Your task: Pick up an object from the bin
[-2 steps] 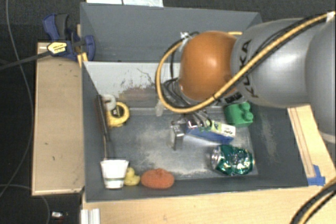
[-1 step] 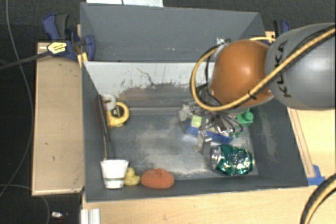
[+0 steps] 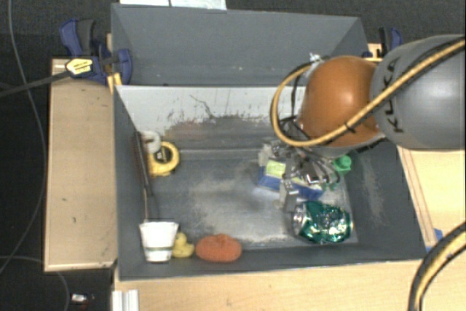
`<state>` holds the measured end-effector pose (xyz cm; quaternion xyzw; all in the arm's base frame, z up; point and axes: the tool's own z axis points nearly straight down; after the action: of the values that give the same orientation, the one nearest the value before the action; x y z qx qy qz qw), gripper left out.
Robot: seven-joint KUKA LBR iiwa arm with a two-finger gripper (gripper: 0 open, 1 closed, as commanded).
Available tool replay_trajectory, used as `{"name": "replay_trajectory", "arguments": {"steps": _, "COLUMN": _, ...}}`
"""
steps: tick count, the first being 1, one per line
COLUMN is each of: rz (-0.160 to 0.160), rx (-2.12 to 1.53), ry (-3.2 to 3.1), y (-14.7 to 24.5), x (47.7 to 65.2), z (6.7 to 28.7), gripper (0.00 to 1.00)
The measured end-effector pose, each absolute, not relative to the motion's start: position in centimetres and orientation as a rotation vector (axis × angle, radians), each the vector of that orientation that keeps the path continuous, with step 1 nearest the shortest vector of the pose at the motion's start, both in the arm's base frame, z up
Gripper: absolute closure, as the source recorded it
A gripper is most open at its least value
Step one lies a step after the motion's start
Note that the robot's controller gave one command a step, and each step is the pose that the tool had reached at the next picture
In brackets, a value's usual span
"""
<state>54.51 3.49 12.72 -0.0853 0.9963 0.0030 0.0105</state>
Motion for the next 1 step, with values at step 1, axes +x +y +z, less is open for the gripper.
{"name": "replay_trajectory", "arguments": {"steps": 1, "rz": 0.010, "rx": -0.509, "ry": 3.068, "y": 1.01, "x": 56.48, "z": 11.42, "gripper": 0.00}}
